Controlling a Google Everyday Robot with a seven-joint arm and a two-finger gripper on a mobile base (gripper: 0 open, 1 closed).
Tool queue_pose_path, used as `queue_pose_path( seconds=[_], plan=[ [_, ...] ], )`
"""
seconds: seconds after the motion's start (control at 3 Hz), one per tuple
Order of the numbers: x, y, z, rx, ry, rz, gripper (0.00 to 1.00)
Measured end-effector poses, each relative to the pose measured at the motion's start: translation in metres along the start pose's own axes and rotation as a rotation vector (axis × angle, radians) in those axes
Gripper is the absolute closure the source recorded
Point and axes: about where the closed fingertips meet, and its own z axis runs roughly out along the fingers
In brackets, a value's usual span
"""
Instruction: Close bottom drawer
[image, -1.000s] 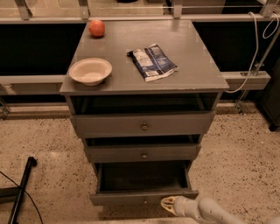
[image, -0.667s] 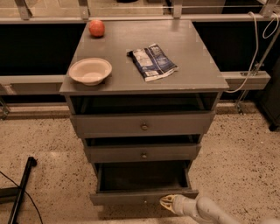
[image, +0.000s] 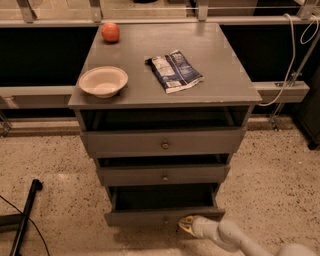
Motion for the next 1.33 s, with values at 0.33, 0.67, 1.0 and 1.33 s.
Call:
queue_pose_path(
  seconds=[0.33, 0.67, 1.0, 1.33],
  plan=[
    [0.0, -0.002, 0.003, 0.001, -0.001, -0.003, 1.0],
    [-0.004, -0.02, 0.027, 0.01, -0.005, -0.024, 1.0],
    [-0.01, -0.04, 0.05, 0.012, -0.008, -0.049, 1.0],
    [-0.011, -0.041, 0.051, 0.013, -0.009, -0.052, 1.0]
  ],
)
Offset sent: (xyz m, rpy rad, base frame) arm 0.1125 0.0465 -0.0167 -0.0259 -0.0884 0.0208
